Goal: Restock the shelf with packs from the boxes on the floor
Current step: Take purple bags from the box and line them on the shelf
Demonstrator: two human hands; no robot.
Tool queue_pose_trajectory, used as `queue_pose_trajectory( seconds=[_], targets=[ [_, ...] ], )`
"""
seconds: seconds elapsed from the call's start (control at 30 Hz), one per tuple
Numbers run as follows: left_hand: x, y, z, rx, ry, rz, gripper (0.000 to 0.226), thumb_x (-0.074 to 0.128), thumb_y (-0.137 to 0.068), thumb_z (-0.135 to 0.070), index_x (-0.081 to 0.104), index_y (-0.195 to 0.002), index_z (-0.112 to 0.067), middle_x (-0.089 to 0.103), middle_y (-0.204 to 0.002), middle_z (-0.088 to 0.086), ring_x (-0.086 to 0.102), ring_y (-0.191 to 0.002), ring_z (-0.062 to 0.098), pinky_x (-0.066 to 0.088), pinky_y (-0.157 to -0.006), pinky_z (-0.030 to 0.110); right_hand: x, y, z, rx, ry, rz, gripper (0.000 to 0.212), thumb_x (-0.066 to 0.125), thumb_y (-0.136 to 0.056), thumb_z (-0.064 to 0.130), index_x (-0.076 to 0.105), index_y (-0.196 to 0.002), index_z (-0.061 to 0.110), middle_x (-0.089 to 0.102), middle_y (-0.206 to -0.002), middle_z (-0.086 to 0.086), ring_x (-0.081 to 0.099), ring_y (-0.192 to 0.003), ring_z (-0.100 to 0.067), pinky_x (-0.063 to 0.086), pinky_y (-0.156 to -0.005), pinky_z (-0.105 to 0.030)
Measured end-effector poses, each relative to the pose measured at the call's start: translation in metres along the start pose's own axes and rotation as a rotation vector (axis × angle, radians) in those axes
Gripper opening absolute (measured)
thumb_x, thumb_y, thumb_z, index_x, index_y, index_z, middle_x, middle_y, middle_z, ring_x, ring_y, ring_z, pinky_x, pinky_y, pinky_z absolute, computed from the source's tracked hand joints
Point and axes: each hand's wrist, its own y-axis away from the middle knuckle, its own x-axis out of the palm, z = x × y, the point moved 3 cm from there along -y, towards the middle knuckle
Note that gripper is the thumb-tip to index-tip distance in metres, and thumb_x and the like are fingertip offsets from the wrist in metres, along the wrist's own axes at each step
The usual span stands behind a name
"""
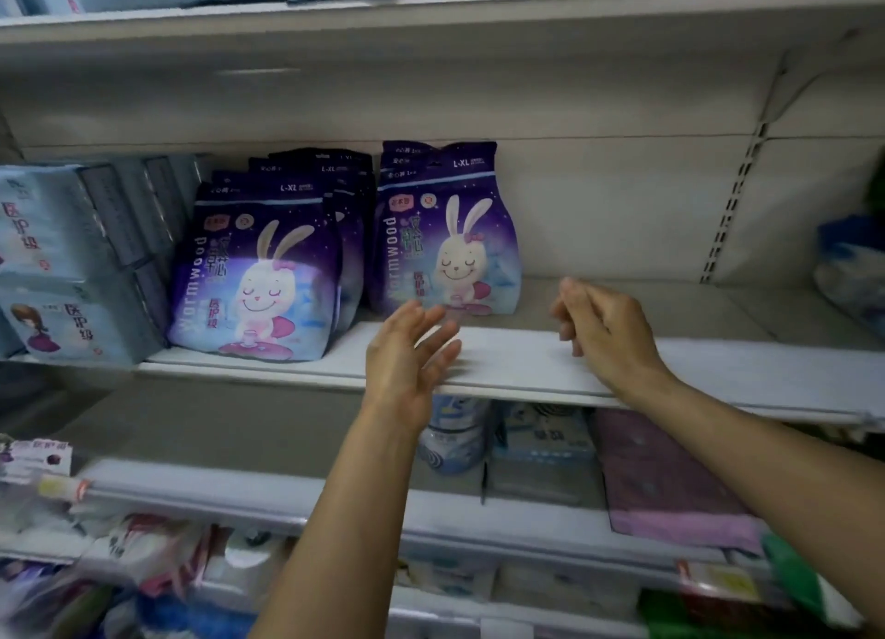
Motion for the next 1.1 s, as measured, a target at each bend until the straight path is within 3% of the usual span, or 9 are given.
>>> queue_pose_trajectory(
  seconds=[0.2, 0.37, 0.47, 0.53, 0.63, 0.73, 0.83, 0.93, 1.1],
  targets=[
    [0.013, 0.06, 0.053, -0.1, -0.063, 0.104, 0.021, 0.057, -0.098, -0.024, 0.064, -0.116, -0.015, 0.075, -0.085, 0.001, 0.071, -0.069, 0.013, 0.056, -0.059, 0.026, -0.025, 0.064, -0.007, -0.161, 0.046, 0.079, 0.051, 0.03, -0.093, 0.055, 0.063, -0.067, 0.026, 0.06, -0.056, 0.006, 0.06, -0.057, -0.013, 0.05, -0.064, -0.04],
    [-0.011, 0.096, 0.119, -0.258, -0.131, 0.029, 0.015, 0.053, -0.1, -0.023, 0.065, -0.109, -0.019, 0.075, -0.08, -0.002, 0.069, -0.064, 0.01, 0.057, -0.061, 0.026, -0.038, 0.127, -0.049, -0.169, 0.148, 0.283, 0.048, 0.038, -0.096, 0.05, 0.063, -0.069, 0.02, 0.058, -0.057, 0.013, 0.058, -0.056, -0.007, 0.049, -0.058, -0.035],
    [-0.039, 0.116, 0.167, -0.368, -0.149, -0.072, 0.016, 0.054, -0.099, -0.024, 0.065, -0.11, -0.019, 0.076, -0.085, -0.002, 0.072, -0.073, 0.013, 0.057, -0.062, 0.027, -0.041, 0.17, -0.098, 0.072, 0.11, 0.451, 0.04, 0.048, -0.099, 0.041, 0.065, -0.071, 0.018, 0.063, -0.06, 0.004, 0.058, -0.056, -0.005, 0.051, -0.059, -0.036],
    [-0.058, 0.13, 0.197, -0.454, -0.151, -0.132, 0.015, 0.054, -0.098, -0.024, 0.066, -0.108, -0.02, 0.076, -0.087, -0.002, 0.071, -0.076, 0.013, 0.057, -0.066, 0.027, -0.041, 0.201, -0.131, 0.365, -0.037, 0.521, 0.041, 0.046, -0.1, 0.04, 0.066, -0.074, 0.015, 0.065, -0.062, 0.0, 0.058, -0.054, -0.011, 0.049, -0.055, -0.032],
    [-0.088, 0.148, 0.242, -0.576, -0.142, -0.231, 0.014, 0.053, -0.099, -0.023, 0.066, -0.102, -0.02, 0.074, -0.087, -0.003, 0.068, -0.075, 0.012, 0.053, -0.073, 0.027, -0.034, 0.254, -0.187, 0.777, -0.162, 0.516, 0.051, 0.037, -0.101, 0.044, 0.066, -0.08, 0.007, 0.065, -0.061, -0.007, 0.056, -0.045, -0.016, 0.038, -0.04, -0.02],
    [-0.124, 0.161, 0.286, -0.676, -0.133, -0.317, 0.019, 0.053, -0.099, -0.025, 0.065, -0.112, -0.017, 0.075, -0.089, -0.002, 0.069, -0.077, 0.012, 0.053, -0.074, 0.028, -0.026, 0.314, -0.24, 1.056, -0.166, 0.525, 0.053, 0.037, -0.101, 0.046, 0.064, -0.083, 0.005, 0.063, -0.056, -0.006, 0.053, -0.04, -0.016, 0.032, -0.037, -0.016],
    [-0.16, 0.169, 0.328, -0.771, -0.171, -0.382, 0.019, 0.051, -0.1, -0.025, 0.064, -0.111, -0.018, 0.07, -0.099, 0.001, 0.065, -0.081, 0.014, 0.05, -0.074, 0.029, -0.02, 0.373, -0.283, 1.24, -0.135, 0.589, 0.051, 0.039, -0.1, 0.046, 0.065, -0.088, 0.004, 0.065, -0.06, -0.008, 0.056, -0.044, -0.016, 0.037, -0.042, -0.019],
    [-0.196, 0.174, 0.371, -0.831, -0.205, -0.458, 0.016, 0.048, -0.1, -0.02, 0.062, -0.107, -0.015, 0.069, -0.092, 0.003, 0.061, -0.083, 0.019, 0.047, -0.076, 0.031, -0.008, 0.424, -0.315, 1.398, -0.145, 0.642, 0.045, 0.042, -0.101, 0.042, 0.062, -0.089, 0.004, 0.064, -0.065, -0.008, 0.057, -0.051, -0.016, 0.039, -0.045, -0.021],
    [-0.281, 0.182, 0.455, -0.931, -0.293, -0.545, 0.031, 0.055, -0.097, -0.014, 0.056, -0.127, -0.012, 0.069, -0.098, 0.009, 0.063, -0.089, 0.023, 0.051, -0.072, 0.034, 0.026, 0.506, -0.368, 1.51, -0.115, 0.628, 0.029, 0.05, -0.1, 0.029, 0.063, -0.089, 0.005, 0.063, -0.069, -0.01, 0.055, -0.052, -0.018, 0.036, -0.048, -0.02]
  ],
)
